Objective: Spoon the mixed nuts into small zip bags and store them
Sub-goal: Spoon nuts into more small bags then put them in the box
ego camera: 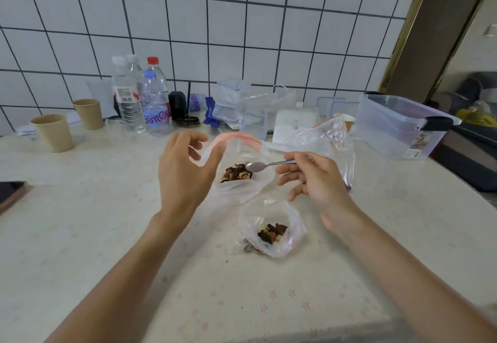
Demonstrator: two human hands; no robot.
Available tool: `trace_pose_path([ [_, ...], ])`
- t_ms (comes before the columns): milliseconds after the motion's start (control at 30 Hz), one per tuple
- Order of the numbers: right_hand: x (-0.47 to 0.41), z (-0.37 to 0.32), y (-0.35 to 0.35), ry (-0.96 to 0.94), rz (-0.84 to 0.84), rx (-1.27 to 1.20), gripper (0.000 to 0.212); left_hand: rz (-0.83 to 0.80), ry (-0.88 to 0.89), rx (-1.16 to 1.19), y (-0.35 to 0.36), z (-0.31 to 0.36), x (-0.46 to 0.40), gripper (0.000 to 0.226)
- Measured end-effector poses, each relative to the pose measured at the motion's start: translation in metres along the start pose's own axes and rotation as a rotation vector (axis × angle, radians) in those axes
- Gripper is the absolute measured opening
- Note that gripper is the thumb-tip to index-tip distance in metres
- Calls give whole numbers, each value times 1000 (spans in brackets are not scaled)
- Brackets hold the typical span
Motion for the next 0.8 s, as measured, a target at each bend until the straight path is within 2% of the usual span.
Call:
trace_pose_path([
  [100,-10,1,23,-104,-50,206,23,-178,-122,-64,21,-22,3,68],
  [167,-16,2,36,-188,-78,368,26,-286,-218,-51,37,-32,9,75],
  [267,-24,3,48,-298,-96,546,27,-335,-352,10,49,-43,13,55],
  [333,-29,4,51,-318,-109,615,27,-335,-375,33,52,-46,15,40],
  [533,-43,8,47,-321,-78,619,28,-357,-412,133,59,-48,21,27],
  [600,-50,16,47,-259,-74,572,29,-390,-431,179,62,-45,24,26],
  [800,-66,61,36,213,-20,168,26,-434,-430,261,65,-36,26,22],
])
Point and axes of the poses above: each hand's wrist, its own x-axis away from the middle knuckle, its own y-axis out of the palm, z = x × y, the point moved 7 cm from there along -x, towards the middle knuckle, and after that the axes turned 10 degrees about z, right-handed, at the moved point
